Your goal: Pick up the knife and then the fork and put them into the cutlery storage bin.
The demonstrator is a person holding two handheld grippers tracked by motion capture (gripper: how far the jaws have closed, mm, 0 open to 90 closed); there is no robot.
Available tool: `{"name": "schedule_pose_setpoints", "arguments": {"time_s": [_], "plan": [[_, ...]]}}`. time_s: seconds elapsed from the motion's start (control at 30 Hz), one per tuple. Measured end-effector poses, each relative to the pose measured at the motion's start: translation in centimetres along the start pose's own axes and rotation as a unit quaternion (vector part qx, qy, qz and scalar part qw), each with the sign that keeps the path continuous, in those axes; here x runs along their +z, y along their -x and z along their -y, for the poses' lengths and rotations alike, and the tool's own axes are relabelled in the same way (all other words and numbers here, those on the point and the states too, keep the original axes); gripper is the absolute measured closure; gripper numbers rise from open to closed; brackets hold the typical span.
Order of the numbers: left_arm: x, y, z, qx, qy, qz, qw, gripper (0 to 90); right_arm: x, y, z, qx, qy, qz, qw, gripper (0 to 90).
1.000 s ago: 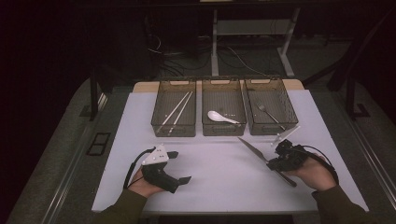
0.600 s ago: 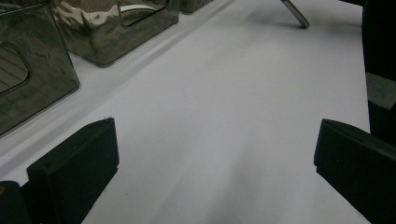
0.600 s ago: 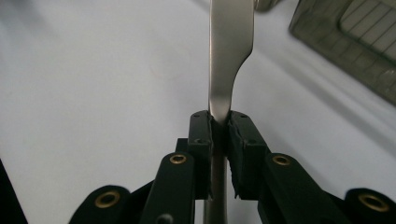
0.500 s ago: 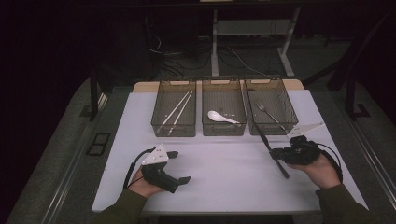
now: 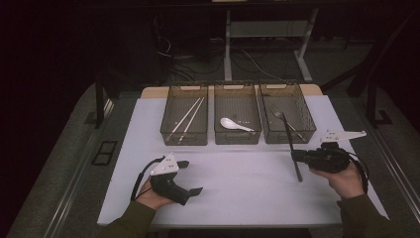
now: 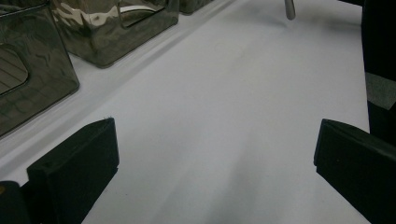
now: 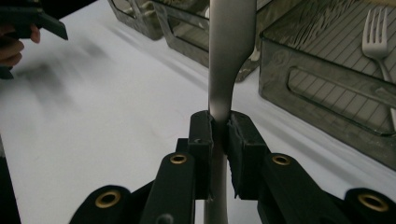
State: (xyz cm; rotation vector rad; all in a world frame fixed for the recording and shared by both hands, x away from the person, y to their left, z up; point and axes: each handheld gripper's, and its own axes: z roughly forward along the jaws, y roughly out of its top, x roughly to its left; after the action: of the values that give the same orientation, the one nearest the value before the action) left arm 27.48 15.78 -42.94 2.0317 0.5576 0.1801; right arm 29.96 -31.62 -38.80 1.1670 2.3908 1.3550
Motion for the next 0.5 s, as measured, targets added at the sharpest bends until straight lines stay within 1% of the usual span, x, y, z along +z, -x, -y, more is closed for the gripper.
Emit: {"name": "schedule_pose_setpoints", "arguments": {"time_s": [0.13, 0.2, 0.3, 0.33, 0.5], "plan": [[-0.01, 0.03, -0.01, 0.000, 0.000, 0.000, 1.0000, 0.0, -0.19, 0.08, 0.01, 0.000, 0.018, -0.001, 0.9998, 80.0], [-0.01, 0.03, -0.01, 0.000, 0.000, 0.000, 1.0000, 0.0, -0.31, 0.15, 0.02, 0.004, 0.023, -0.002, 0.9997, 80.0], [0.01, 0.04, 0.00, 0.000, 0.000, 0.000, 1.0000, 0.0, -0.48, 0.27, -0.01, 0.004, 0.033, 0.001, 0.9995, 80.0], [0.02, 0.03, 0.00, 0.000, 0.000, 0.000, 1.0000, 0.0, -0.55, 0.36, -0.04, 0.003, 0.040, 0.004, 0.9992, 79.9], [0.05, -0.03, 0.03, -0.003, 0.002, 0.000, 1.0000, 0.0, -0.76, 0.76, -0.29, 0.007, 0.054, 0.011, 0.9985, 80.0]]}}
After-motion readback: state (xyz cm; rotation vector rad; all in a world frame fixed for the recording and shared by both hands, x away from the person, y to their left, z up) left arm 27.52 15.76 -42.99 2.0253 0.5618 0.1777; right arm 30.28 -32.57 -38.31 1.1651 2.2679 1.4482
